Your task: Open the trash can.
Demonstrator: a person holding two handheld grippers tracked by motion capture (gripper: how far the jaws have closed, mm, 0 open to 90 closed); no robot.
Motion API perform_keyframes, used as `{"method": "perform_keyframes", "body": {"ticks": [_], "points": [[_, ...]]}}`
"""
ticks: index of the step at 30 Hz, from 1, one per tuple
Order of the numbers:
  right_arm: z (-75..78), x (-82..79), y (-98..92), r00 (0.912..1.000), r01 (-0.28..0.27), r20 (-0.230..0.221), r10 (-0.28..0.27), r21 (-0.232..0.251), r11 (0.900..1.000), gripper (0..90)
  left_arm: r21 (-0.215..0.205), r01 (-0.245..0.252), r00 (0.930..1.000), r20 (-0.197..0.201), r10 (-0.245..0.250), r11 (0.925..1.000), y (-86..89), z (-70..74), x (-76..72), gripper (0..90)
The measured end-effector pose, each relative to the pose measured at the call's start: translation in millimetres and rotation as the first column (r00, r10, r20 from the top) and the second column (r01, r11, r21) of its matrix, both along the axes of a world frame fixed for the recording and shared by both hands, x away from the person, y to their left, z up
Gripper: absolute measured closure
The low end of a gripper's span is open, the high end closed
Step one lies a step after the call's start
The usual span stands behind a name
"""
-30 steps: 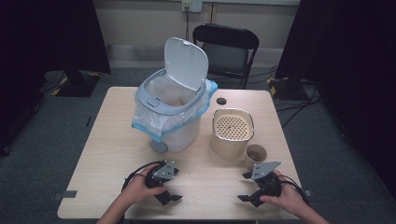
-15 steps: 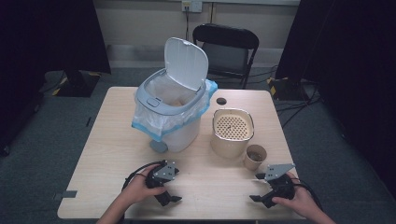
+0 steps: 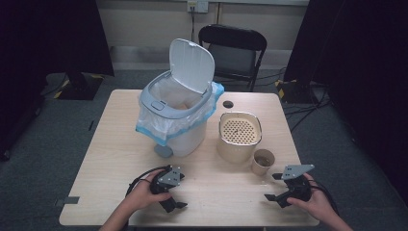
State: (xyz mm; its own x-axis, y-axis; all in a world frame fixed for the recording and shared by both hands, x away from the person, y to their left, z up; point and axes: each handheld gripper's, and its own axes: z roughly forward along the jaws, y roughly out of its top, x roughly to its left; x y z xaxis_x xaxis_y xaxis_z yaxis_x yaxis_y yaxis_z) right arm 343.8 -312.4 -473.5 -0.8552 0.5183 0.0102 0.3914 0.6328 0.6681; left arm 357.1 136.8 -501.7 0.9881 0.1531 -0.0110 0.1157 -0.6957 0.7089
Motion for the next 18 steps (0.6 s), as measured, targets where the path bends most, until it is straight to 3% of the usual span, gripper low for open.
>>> {"method": "perform_keyframes", "body": {"ticks": [15,16,17,18], "points": [[-5.3,22.2,-5.6,0.9971,0.075,0.012,-0.075,0.009,0.997,14.5,-0.014,0.001,1.0,-0.001,-0.001,0.9999,-0.7,-0.6,-0.1,0.0],[-5.6,23.7,-5.5,0.9966,0.081,0.011,-0.082,0.015,0.997,14.5,0.005,0.001,1.0,0.001,-0.001,1.0,0.1,0.3,0.0,0.0],[-5.7,25.0,-5.5,0.9961,0.087,0.013,-0.087,0.019,0.996,14.5,-0.018,0.001,1.0,-0.001,-0.002,0.9998,-0.9,-0.7,-0.1,0.0],[-5.8,26.5,-5.3,0.9959,0.089,0.012,-0.089,0.026,0.996,14.5,0.005,0.001,1.0,0.001,-0.001,1.0,0.1,0.4,0.0,0.0]]}}
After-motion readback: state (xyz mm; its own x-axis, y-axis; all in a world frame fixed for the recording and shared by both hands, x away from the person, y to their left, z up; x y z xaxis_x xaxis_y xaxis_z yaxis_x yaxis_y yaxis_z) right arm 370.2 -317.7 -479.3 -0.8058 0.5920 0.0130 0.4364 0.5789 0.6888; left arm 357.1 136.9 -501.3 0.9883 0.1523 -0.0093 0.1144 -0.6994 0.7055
